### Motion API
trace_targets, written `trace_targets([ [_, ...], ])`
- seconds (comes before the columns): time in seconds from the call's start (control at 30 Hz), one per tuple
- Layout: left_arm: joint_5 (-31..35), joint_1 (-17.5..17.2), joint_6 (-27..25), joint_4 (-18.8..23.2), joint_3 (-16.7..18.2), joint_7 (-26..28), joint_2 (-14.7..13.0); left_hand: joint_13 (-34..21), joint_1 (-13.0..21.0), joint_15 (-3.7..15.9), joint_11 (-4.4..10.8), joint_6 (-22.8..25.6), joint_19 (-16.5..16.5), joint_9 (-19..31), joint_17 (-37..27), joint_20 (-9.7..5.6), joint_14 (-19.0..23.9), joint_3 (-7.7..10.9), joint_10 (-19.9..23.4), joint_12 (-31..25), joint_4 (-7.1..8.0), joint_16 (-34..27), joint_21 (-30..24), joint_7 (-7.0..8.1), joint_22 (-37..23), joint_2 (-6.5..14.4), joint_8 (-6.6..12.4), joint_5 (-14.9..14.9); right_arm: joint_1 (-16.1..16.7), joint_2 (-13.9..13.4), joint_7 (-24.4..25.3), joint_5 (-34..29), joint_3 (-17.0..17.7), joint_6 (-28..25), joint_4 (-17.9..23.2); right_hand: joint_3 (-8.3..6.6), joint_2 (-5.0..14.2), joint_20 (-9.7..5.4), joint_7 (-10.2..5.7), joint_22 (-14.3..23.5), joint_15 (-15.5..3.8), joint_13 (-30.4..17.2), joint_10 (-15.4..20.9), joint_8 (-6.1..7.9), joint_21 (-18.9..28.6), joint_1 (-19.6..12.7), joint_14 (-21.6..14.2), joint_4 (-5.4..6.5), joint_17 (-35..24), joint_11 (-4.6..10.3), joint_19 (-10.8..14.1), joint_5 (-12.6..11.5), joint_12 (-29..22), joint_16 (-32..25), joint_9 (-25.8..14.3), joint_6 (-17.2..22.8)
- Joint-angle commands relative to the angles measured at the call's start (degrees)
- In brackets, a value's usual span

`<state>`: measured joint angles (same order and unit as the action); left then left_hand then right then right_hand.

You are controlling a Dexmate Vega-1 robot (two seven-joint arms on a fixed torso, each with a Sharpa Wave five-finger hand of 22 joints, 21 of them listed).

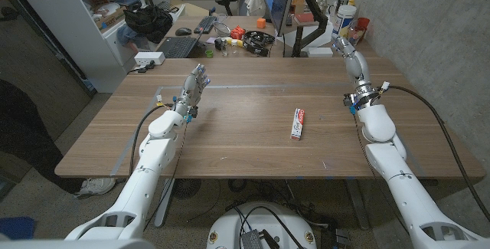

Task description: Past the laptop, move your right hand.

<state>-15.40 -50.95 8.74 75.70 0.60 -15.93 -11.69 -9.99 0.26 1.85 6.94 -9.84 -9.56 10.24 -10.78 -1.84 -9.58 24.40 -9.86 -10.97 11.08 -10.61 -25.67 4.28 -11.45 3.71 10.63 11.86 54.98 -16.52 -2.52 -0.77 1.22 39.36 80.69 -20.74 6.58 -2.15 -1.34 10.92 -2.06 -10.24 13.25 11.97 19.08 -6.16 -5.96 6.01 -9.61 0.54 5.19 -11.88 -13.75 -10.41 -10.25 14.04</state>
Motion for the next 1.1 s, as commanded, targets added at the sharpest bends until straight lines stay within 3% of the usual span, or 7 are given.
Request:
trace_targets([
  [0.03,0.0,0.1,0.1,-0.2,0.1,-0.2,-0.1,-0.3,0.1,2.07,0.06,-3.5,-2.7,0.2,-0.1,-2.54,-5.9,-0.21,-2.9,-0.2,-0.11,-0.3,-0.4,0.15,-0.2,6.0,0.19,0.3,0.5,0.2,1.6,-3.0,1.0,2.2,0.6,-0.31,1.39,-3.56,0.18,0.2,-1.45,-0.2,0.6,0.15,0.2,-0.6,-0.7,-0.01,0.0,-0.02,0.6,-0.1,-0.3,-0.3,-0.2,0.7],
  [1.1,-0.1,0.8,0.5,-1.6,0.3,-0.9,-0.2,-0.3,0.1,2.23,0.26,-3.5,-2.8,0.2,-0.1,-2.61,-6.0,-0.53,-2.9,-0.2,-0.10,-0.3,-0.5,0.32,-0.2,6.0,0.18,0.4,2.2,0.3,6.0,-13.6,3.2,6.5,3.1,-0.64,1.22,-3.65,-0.08,0.2,-1.60,-0.2,2.7,0.25,0.3,-0.8,-2.6,-0.13,0.0,0.04,1.6,-0.1,-0.5,-0.4,-0.2,2.8],
])
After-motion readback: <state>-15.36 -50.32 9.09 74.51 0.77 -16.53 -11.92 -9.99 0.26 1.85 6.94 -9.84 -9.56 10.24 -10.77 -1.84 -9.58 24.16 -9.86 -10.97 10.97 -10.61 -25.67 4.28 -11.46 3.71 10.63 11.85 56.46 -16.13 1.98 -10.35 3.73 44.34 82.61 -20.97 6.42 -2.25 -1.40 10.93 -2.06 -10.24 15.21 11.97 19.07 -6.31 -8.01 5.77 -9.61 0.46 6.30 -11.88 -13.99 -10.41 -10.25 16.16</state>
